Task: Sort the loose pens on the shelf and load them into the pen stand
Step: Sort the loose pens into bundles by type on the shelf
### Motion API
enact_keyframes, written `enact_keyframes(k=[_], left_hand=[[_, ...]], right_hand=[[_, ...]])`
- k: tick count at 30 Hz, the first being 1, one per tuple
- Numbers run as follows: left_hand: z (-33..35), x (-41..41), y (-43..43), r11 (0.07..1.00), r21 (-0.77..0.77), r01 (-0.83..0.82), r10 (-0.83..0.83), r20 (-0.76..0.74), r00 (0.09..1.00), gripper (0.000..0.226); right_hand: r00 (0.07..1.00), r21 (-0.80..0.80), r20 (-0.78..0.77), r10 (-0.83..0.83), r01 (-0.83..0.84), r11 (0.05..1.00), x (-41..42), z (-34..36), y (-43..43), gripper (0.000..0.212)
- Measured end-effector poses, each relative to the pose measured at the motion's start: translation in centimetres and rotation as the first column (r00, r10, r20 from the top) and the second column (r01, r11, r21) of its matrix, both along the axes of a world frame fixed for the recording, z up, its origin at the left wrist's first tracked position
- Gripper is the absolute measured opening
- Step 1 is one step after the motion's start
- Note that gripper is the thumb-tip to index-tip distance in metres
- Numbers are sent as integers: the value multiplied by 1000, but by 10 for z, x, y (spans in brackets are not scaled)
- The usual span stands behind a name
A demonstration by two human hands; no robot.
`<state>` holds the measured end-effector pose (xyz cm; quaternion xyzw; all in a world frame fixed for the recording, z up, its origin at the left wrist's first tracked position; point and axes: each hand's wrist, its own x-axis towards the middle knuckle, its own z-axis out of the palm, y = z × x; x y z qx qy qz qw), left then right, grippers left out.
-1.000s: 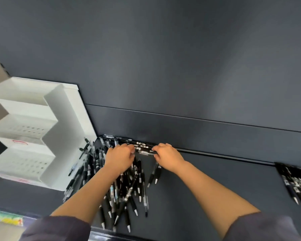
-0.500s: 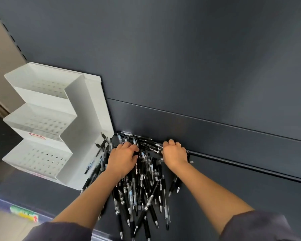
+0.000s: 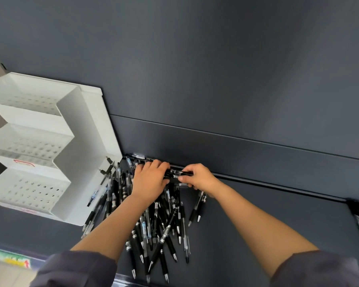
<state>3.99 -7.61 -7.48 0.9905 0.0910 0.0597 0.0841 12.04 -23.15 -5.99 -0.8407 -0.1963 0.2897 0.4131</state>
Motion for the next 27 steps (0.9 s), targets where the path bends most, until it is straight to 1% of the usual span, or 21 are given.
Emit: enact_keyframes(k=[3,5,7,10,11,12,14,16,18,19,20,22,25,27], left_hand=[[1,-2,-6,999,-38,20,-19,14,1000,36],[1,-3,-8,997,-63,34,-34,2,999,29],[1,-5,-11,998,-17,52,-52,-26,998,26],[2,-7,-16,989,67,133,-124,-124,984,32],[3,-7,-18,987,59,147,-137,-148,980,31],[5,-8,-19,990,10,139,-136,-156,978,27],[9,-10,-20,974,-216,66,-102,-161,982,17],[11,-13,-20,895,-446,-9,-59,-139,989,15],[15,-14,-23,805,-592,-34,-6,-66,998,17],[17,-13,-24,763,-645,-37,22,-31,999,16],[20,-13,-25,724,-689,-38,47,-5,999,15],[25,-12,-26,640,-767,-44,91,19,996,13],[31,-11,-26,468,-882,-42,144,29,989,14],[34,-12,-27,354,-935,-25,194,48,980,17]], right_hand=[[972,154,-221,-74,110,982,-8,2,-12,4],[943,209,-309,-122,193,959,-9,2,-18,15],[911,236,-378,-166,268,934,-11,5,-22,19],[856,251,-474,-207,357,900,-12,8,-29,16],[845,248,-489,-217,373,894,-13,10,-31,16],[849,226,-473,-237,377,898,-12,10,-33,16],[889,137,-354,-290,356,925,-10,10,-37,16],[927,76,-204,-314,335,939,-9,7,-42,16],[948,49,-31,-317,318,947,-8,4,-47,22],[948,47,38,-316,314,948,-8,3,-50,22],[944,62,74,-321,317,946,-8,3,-52,19],[928,114,101,-360,348,930,-9,5,-55,12],[873,162,183,-452,427,890,-8,8,-56,13],[854,231,160,-495,455,860,-9,12,-55,14]])
